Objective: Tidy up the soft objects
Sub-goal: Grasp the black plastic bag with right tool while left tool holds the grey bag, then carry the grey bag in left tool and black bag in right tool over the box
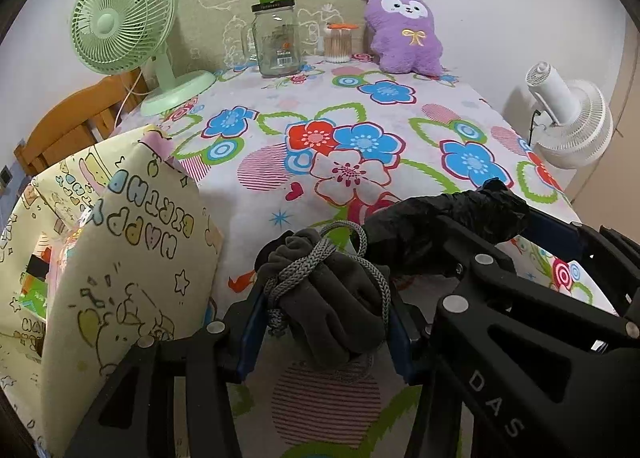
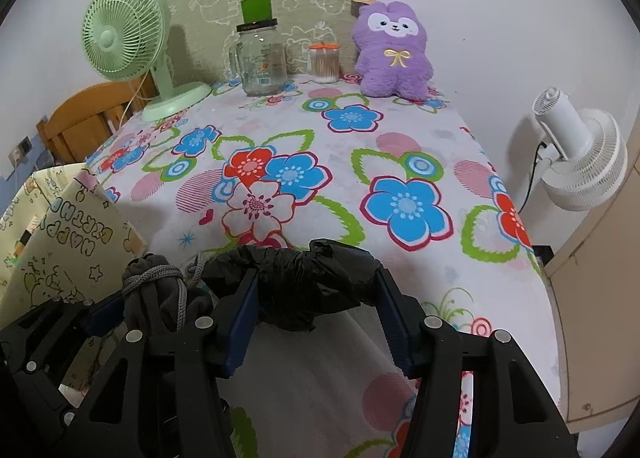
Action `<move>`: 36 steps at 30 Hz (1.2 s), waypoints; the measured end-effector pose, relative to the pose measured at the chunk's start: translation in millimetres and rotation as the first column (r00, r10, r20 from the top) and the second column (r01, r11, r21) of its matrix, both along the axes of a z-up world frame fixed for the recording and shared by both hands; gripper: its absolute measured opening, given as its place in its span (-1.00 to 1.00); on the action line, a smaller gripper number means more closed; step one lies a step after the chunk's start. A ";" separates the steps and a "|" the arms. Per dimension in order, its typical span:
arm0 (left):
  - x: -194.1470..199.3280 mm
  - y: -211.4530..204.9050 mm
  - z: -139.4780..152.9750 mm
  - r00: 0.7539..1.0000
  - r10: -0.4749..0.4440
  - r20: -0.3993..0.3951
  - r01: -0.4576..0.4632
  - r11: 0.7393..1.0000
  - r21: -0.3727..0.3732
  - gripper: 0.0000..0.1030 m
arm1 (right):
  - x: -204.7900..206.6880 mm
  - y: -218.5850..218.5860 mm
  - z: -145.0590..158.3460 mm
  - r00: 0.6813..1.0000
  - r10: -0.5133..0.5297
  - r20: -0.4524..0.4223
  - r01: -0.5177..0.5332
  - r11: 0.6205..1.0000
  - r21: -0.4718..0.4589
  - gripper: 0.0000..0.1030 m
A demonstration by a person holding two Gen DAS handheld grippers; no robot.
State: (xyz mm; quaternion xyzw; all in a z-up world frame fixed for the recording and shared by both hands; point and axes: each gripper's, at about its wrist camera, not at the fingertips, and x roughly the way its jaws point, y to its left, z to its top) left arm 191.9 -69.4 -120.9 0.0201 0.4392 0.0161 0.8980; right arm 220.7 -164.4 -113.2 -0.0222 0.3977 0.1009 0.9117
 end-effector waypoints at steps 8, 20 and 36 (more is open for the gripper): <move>-13.7 -3.2 9.2 1.000 -0.021 0.021 0.021 1.000 0.000 0.05 | -16.2 -4.0 10.2 0.999 -0.026 0.025 0.026 1.000 -0.002 0.16; -35.9 -9.7 24.8 0.997 -0.062 0.051 0.062 0.998 0.004 0.05 | -43.9 -10.7 26.5 0.996 -0.065 0.064 0.065 0.998 -0.002 0.16; -70.7 -9.8 54.9 0.988 -0.095 0.119 0.095 0.995 0.011 0.05 | -83.8 -13.4 56.4 0.987 -0.095 0.127 0.093 0.995 0.021 0.16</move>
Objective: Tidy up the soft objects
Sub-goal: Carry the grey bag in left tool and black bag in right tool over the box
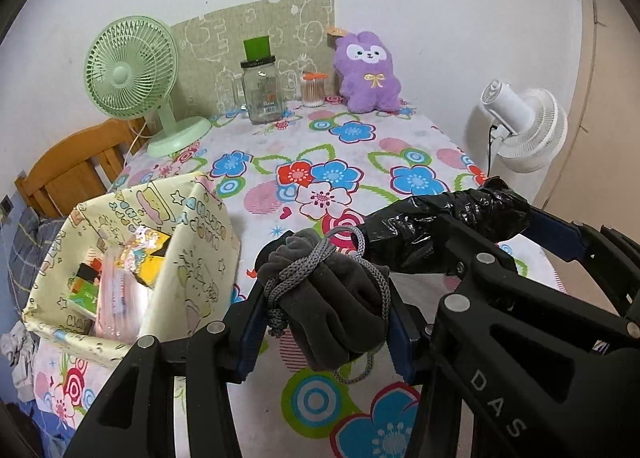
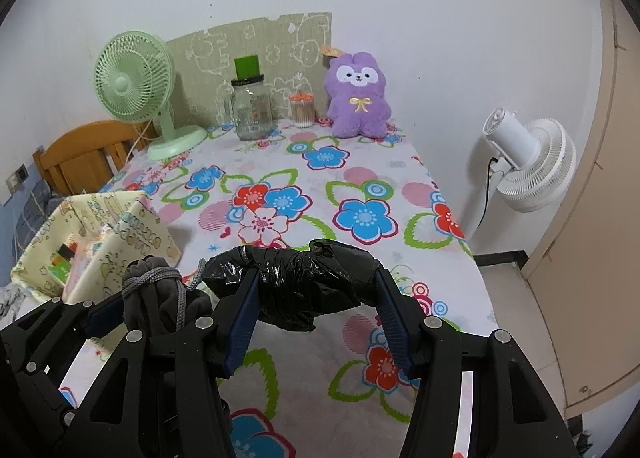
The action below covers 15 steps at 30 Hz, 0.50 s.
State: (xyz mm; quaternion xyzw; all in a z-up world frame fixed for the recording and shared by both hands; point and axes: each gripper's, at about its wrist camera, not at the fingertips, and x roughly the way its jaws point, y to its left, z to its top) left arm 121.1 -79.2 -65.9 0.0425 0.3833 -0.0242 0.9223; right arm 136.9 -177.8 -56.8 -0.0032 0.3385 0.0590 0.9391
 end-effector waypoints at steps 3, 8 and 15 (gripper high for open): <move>-6.7 1.5 6.1 1.000 -0.005 0.011 0.005 1.000 -0.001 0.05 | -8.0 1.5 6.7 1.000 -0.003 0.009 0.003 1.000 0.010 0.16; -17.8 4.4 16.9 0.999 -0.015 0.036 0.015 1.000 -0.001 0.05 | -19.5 3.7 16.3 1.000 -0.009 0.029 0.009 1.000 0.019 0.16; -30.7 11.5 32.2 0.997 -0.024 0.067 0.024 1.000 -0.009 0.05 | -33.8 9.9 31.7 0.998 -0.015 0.055 0.014 1.000 0.017 0.16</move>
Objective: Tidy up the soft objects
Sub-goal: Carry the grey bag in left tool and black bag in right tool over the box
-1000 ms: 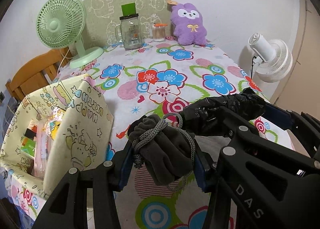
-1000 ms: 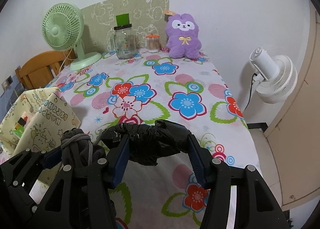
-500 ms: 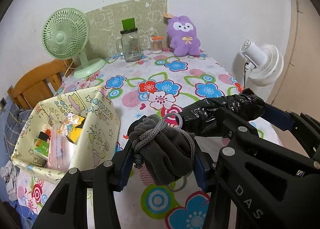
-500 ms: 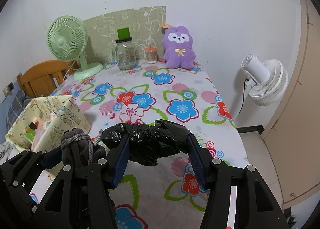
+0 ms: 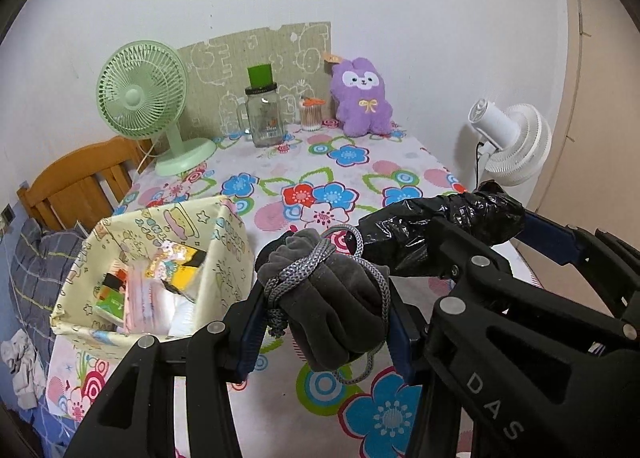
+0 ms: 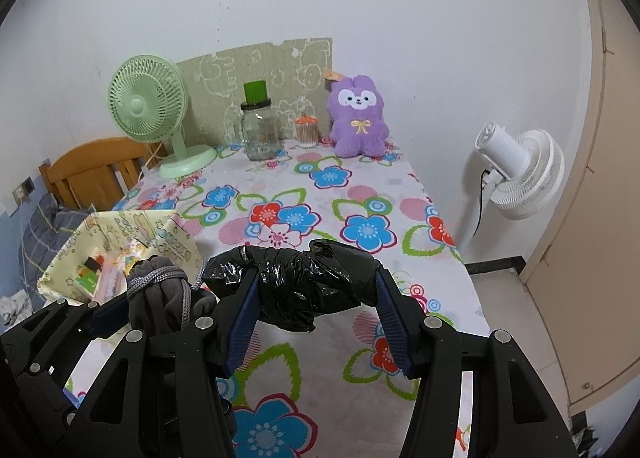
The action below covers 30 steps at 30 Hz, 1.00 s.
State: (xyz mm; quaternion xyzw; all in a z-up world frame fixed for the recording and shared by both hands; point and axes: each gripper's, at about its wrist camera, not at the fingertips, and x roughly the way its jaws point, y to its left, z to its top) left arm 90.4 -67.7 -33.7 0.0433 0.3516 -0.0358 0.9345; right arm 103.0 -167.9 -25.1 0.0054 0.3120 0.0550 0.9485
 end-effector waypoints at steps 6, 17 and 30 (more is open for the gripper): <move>-8.9 8.7 13.7 1.000 0.003 0.030 -0.003 1.000 -0.003 0.05 | -9.2 6.4 13.4 1.000 0.002 0.021 -0.002 1.000 0.003 0.16; -12.0 30.3 31.1 0.999 -0.013 0.052 0.013 1.000 -0.011 0.05 | -15.6 28.9 34.5 0.999 0.004 0.037 -0.003 1.000 -0.009 0.16; -9.6 62.0 41.7 0.996 0.013 0.084 -0.013 1.000 -0.007 0.05 | -11.6 61.4 47.0 0.997 0.046 0.056 -0.046 0.999 0.002 0.16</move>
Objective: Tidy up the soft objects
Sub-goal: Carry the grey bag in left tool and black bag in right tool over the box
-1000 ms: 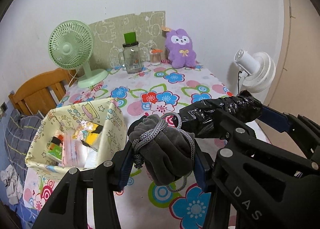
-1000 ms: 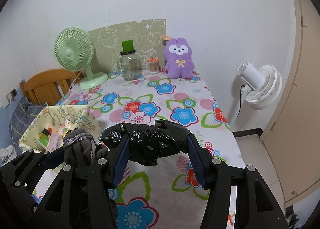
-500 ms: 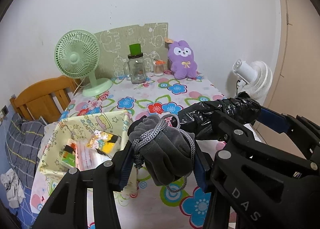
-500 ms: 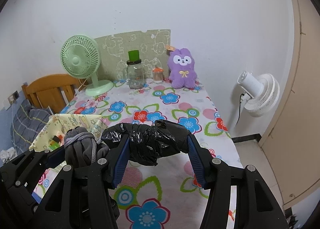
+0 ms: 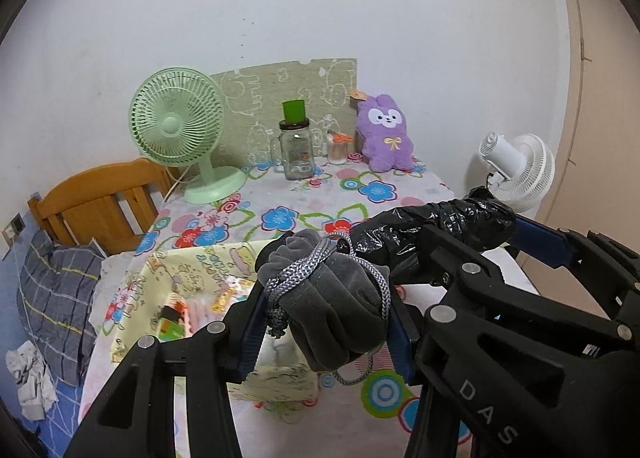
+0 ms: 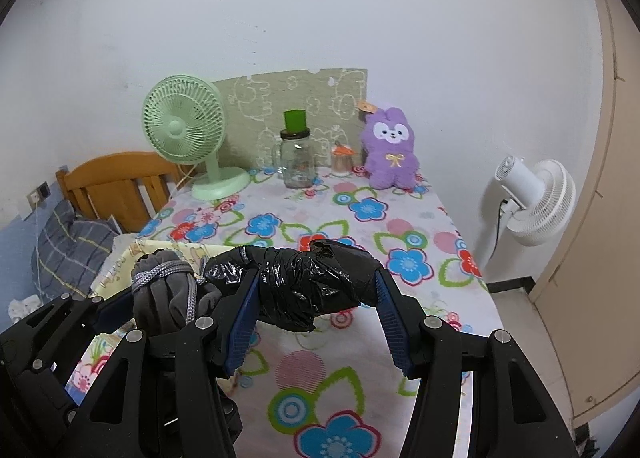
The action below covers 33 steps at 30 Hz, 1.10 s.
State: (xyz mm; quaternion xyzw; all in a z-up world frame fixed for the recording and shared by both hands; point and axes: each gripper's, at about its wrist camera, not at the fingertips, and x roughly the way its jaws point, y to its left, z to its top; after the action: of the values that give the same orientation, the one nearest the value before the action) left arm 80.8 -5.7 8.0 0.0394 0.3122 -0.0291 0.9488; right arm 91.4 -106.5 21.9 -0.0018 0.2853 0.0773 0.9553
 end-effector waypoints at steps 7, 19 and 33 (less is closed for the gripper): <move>5.2 22.0 -1.8 1.000 0.025 -0.003 -0.025 1.000 -0.003 0.05 | 11.0 23.6 -1.1 1.000 0.031 -0.007 -0.031 1.000 -0.003 0.16; 21.8 56.0 -10.8 0.997 0.071 -0.020 -0.071 0.998 0.001 0.05 | 33.8 61.2 -10.8 0.996 0.085 -0.030 -0.086 0.996 -0.002 0.16; 47.0 86.3 -32.4 0.991 0.111 -0.077 -0.113 0.993 -0.024 0.05 | 61.3 93.4 -29.6 0.989 0.129 -0.077 -0.130 0.991 -0.013 0.16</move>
State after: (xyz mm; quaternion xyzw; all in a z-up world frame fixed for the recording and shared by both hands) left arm 127.8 80.6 -24.3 0.0074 0.3491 0.0185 0.9369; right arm 152.8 -13.1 -7.7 -0.0258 0.3214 0.1368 0.9366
